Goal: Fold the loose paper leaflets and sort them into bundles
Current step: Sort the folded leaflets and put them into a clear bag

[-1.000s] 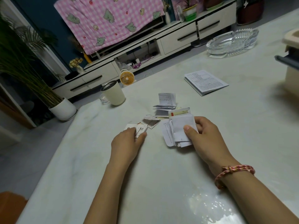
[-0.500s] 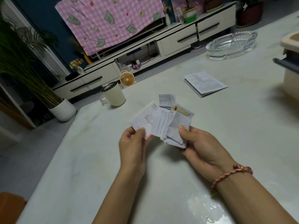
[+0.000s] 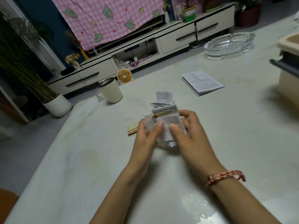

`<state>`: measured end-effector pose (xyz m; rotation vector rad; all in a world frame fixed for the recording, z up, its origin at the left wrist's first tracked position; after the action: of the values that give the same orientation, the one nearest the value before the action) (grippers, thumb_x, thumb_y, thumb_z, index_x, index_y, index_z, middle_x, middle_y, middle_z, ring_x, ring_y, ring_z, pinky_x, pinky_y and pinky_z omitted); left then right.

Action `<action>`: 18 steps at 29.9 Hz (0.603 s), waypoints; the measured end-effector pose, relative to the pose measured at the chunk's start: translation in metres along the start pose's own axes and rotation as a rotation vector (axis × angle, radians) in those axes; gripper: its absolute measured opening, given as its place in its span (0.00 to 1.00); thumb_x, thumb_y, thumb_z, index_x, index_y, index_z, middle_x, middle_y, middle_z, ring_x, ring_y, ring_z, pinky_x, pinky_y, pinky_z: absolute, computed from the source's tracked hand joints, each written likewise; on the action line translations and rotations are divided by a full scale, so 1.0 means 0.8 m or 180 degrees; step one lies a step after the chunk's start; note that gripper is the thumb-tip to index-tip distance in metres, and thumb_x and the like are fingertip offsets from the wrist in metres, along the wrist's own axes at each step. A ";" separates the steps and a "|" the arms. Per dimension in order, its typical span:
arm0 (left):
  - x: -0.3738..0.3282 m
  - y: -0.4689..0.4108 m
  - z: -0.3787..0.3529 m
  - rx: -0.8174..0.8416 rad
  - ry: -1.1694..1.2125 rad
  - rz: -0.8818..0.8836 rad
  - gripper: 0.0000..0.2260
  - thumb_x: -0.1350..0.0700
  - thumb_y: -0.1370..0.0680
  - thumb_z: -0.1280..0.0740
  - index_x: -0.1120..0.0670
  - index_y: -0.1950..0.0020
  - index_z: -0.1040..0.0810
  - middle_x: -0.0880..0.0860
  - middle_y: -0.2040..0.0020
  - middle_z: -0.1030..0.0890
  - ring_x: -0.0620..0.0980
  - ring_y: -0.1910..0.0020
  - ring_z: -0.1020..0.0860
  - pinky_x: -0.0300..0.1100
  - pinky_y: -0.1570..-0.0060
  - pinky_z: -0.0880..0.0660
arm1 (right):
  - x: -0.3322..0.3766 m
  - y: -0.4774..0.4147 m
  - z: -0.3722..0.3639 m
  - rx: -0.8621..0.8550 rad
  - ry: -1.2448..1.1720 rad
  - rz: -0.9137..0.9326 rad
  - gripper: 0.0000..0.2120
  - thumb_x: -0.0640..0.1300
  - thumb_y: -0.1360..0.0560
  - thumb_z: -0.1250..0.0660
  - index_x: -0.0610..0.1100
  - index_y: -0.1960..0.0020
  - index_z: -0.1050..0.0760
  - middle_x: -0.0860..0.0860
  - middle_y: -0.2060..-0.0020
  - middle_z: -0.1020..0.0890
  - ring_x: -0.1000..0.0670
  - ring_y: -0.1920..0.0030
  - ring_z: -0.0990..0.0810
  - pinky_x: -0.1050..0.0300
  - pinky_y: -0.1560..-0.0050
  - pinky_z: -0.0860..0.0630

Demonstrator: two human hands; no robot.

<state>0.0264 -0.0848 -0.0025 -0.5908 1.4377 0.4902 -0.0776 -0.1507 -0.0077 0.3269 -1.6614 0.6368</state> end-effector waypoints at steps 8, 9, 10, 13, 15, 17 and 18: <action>0.021 0.005 -0.011 0.0431 -0.0575 -0.0412 0.12 0.63 0.21 0.40 0.49 0.42 0.35 0.46 0.42 0.24 0.36 0.45 0.24 0.29 0.47 0.28 | -0.017 0.001 -0.002 0.0498 0.2604 0.0087 0.20 0.46 0.20 0.47 0.44 0.29 0.43 0.49 0.33 0.31 0.48 0.34 0.35 0.58 0.32 0.44; 0.022 0.005 -0.010 0.0473 -0.0586 -0.0455 0.11 0.63 0.20 0.40 0.49 0.43 0.35 0.46 0.41 0.25 0.35 0.44 0.24 0.29 0.46 0.29 | -0.016 0.001 -0.001 0.0563 0.2716 0.0081 0.21 0.47 0.19 0.48 0.43 0.29 0.45 0.49 0.33 0.32 0.48 0.33 0.36 0.57 0.31 0.45; 0.023 0.005 -0.010 0.0491 -0.0585 -0.0505 0.11 0.63 0.20 0.40 0.49 0.43 0.35 0.46 0.41 0.25 0.36 0.44 0.24 0.30 0.46 0.29 | -0.016 0.002 -0.001 0.0619 0.2765 0.0075 0.21 0.47 0.19 0.48 0.43 0.29 0.45 0.48 0.33 0.33 0.48 0.33 0.36 0.57 0.30 0.45; 0.029 0.003 -0.010 0.0306 -0.0543 -0.0696 0.12 0.59 0.25 0.36 0.49 0.43 0.32 0.46 0.43 0.21 0.42 0.44 0.22 0.37 0.44 0.26 | -0.014 0.003 0.001 0.0504 0.2211 -0.0121 0.16 0.44 0.21 0.43 0.43 0.34 0.39 0.45 0.39 0.27 0.46 0.39 0.29 0.57 0.42 0.32; 0.030 0.002 -0.012 0.0089 -0.0524 -0.0872 0.13 0.60 0.27 0.35 0.50 0.45 0.29 0.46 0.47 0.19 0.45 0.46 0.21 0.41 0.45 0.25 | -0.014 0.005 0.003 0.0212 0.1621 -0.0188 0.09 0.40 0.23 0.38 0.46 0.44 0.35 0.47 0.49 0.21 0.47 0.50 0.23 0.63 0.58 0.30; 0.028 0.002 -0.014 -0.0115 -0.0583 -0.1068 0.12 0.61 0.29 0.34 0.50 0.49 0.27 0.43 0.53 0.18 0.44 0.50 0.20 0.38 0.48 0.25 | -0.016 0.003 0.005 -0.0093 0.1249 -0.0110 0.10 0.36 0.26 0.35 0.47 0.51 0.33 0.50 0.57 0.20 0.48 0.56 0.22 0.68 0.64 0.31; 0.026 0.001 -0.015 -0.0147 -0.0585 -0.1109 0.11 0.62 0.29 0.33 0.49 0.49 0.27 0.41 0.54 0.18 0.42 0.51 0.20 0.36 0.50 0.25 | -0.016 0.002 0.006 -0.0166 0.1178 -0.0072 0.10 0.35 0.27 0.33 0.47 0.52 0.32 0.51 0.59 0.20 0.48 0.58 0.21 0.69 0.64 0.31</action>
<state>0.0180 -0.0928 -0.0236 -0.7947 1.1222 0.2931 -0.0801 -0.1542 -0.0209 0.1766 -1.3153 0.5960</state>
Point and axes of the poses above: each hand's wrist, its own y-axis away from the middle knuckle, its own z-axis out of the back of the hand, x = y × z, the point moved 1 cm from there along -y, towards the middle knuckle
